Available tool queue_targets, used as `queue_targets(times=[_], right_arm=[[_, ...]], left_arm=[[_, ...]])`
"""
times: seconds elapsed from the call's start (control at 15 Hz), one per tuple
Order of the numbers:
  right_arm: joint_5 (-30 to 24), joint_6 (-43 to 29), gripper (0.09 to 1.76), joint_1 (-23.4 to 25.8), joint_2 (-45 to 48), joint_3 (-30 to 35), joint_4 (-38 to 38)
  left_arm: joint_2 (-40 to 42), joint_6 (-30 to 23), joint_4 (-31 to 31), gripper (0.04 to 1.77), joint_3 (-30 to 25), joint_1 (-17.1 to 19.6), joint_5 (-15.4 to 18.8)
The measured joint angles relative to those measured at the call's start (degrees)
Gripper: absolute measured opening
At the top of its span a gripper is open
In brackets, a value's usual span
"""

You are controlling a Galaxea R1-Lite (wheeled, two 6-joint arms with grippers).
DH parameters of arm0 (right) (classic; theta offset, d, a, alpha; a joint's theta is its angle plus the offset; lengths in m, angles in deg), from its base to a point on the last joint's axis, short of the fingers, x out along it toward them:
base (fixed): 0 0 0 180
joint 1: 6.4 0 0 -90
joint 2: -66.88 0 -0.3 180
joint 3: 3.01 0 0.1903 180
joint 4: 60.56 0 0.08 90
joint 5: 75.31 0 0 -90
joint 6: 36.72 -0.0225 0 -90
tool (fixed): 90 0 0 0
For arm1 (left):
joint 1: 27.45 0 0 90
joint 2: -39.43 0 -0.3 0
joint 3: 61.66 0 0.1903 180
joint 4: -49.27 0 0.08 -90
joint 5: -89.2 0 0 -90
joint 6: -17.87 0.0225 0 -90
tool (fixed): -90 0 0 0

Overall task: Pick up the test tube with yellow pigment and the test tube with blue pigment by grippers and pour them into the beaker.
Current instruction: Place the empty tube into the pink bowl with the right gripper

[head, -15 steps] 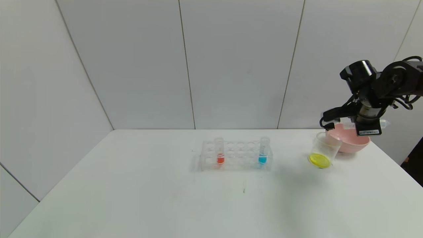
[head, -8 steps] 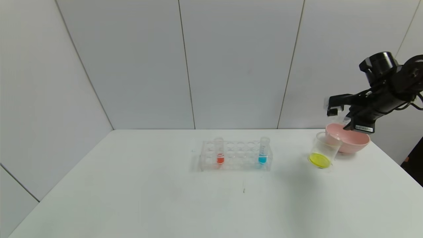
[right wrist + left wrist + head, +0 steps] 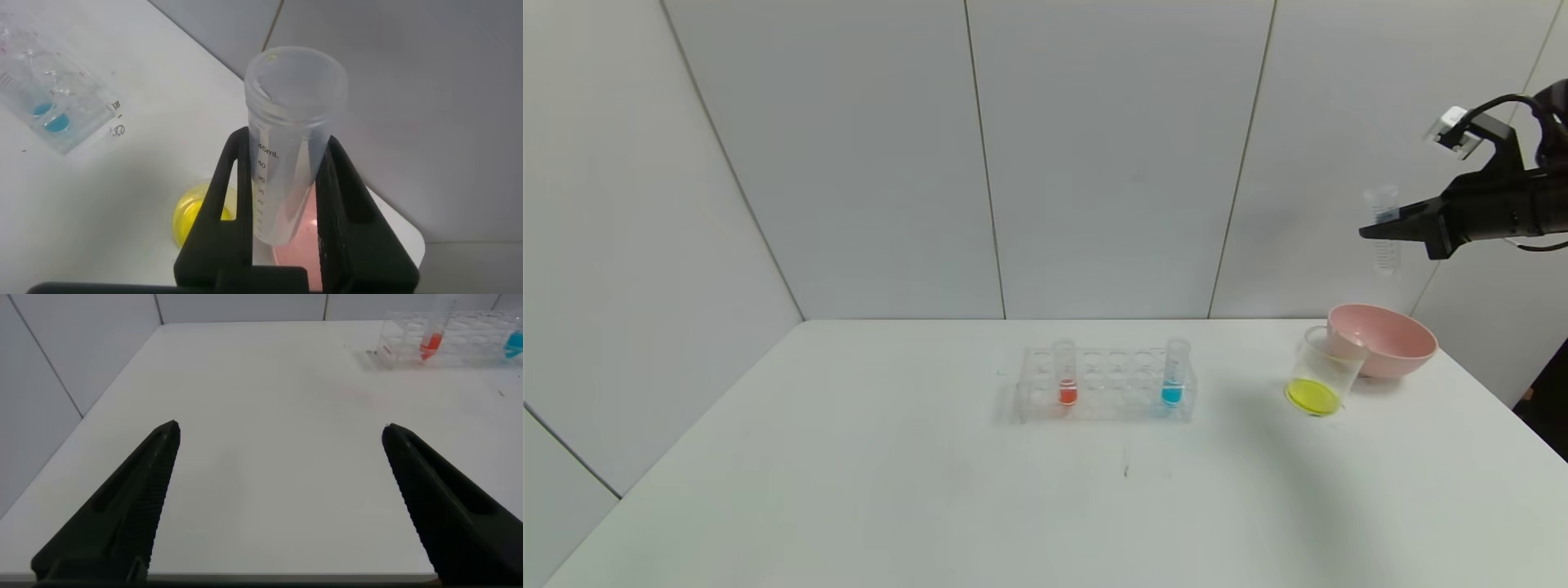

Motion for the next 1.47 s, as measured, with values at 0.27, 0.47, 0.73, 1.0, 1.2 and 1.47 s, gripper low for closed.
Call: queue_targets(times=[0.27, 0.47, 0.73, 1.0, 1.2, 1.47], right_arm=[[-3.50, -5.56, 0.51, 7.12, 1.13, 5.60, 1.65], [-4.77, -9.56, 0.51, 10.18, 2.82, 12.48, 8.24], [-4.46, -14.41, 0.51, 11.19, 4.33, 24.81, 26.08], [-0.33, -15.86, 0.51, 9.48, 2.18, 29.75, 33.33], [2.82, -18.85, 0.51, 7.45, -2.56, 28.92, 41.59], [5.32, -21.99, 0.51, 4.45, -10.39, 22.88, 45.31]], left_arm=[[0.00, 0.00, 0.00, 1.76, 0.00, 0.00, 0.00], [0.00, 0.00, 0.00, 1.76, 0.00, 0.00, 0.00], [0.00, 0.00, 0.00, 1.76, 0.00, 0.00, 0.00], [0.00, 0.00, 0.00, 1.76, 0.00, 0.00, 0.00], [0.00, 0.00, 0.00, 1.76, 0.00, 0.00, 0.00], [0.00, 0.00, 0.00, 1.76, 0.00, 0.02, 0.00]])
